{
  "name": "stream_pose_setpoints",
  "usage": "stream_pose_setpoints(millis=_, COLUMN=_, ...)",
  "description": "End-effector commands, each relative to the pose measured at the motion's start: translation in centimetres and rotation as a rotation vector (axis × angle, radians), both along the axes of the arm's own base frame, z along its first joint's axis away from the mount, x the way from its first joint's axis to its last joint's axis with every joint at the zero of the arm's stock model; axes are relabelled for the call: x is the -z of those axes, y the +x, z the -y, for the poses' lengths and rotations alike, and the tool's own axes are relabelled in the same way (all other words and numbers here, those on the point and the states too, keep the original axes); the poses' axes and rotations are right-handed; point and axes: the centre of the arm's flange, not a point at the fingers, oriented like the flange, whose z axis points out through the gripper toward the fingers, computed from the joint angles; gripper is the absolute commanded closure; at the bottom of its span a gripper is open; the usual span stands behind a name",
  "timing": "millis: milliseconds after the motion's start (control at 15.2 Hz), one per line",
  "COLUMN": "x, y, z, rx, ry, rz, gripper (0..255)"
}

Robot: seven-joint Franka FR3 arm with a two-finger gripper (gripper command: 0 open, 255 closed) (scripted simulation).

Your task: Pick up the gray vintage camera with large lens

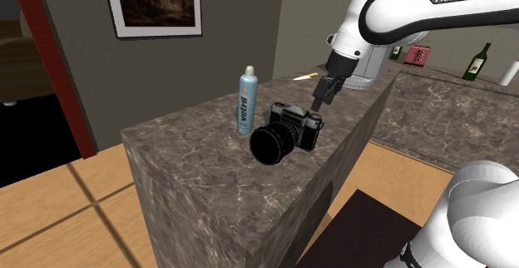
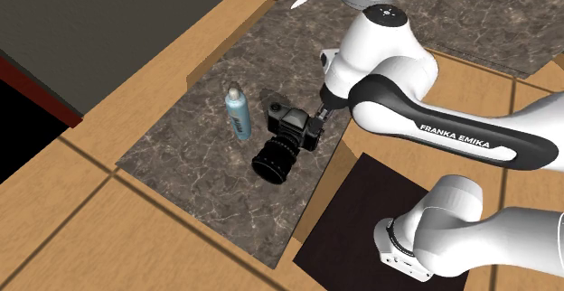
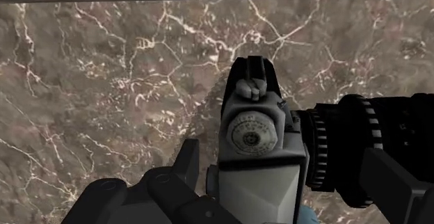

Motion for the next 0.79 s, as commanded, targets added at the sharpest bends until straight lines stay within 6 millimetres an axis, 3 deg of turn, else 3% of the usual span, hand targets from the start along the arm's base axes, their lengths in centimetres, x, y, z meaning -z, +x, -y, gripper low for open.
stream_pose_setpoints(millis=0, x=2.2, y=1.4, z=0.2, rx=-0.029, ry=-0.002, rz=-0.002, gripper=0)
stream_pose_setpoints(millis=594, x=6.2, y=1.4, z=0.2, rx=-0.029, ry=-0.002, rz=-0.002, gripper=0)
stream_pose_setpoints(millis=660, x=6.1, y=1.4, z=0.1, rx=-0.029, ry=-0.002, rz=-0.002, gripper=255)
stream_pose_setpoints(millis=726, x=6.1, y=1.4, z=0.1, rx=-0.029, ry=-0.002, rz=-0.002, gripper=255)
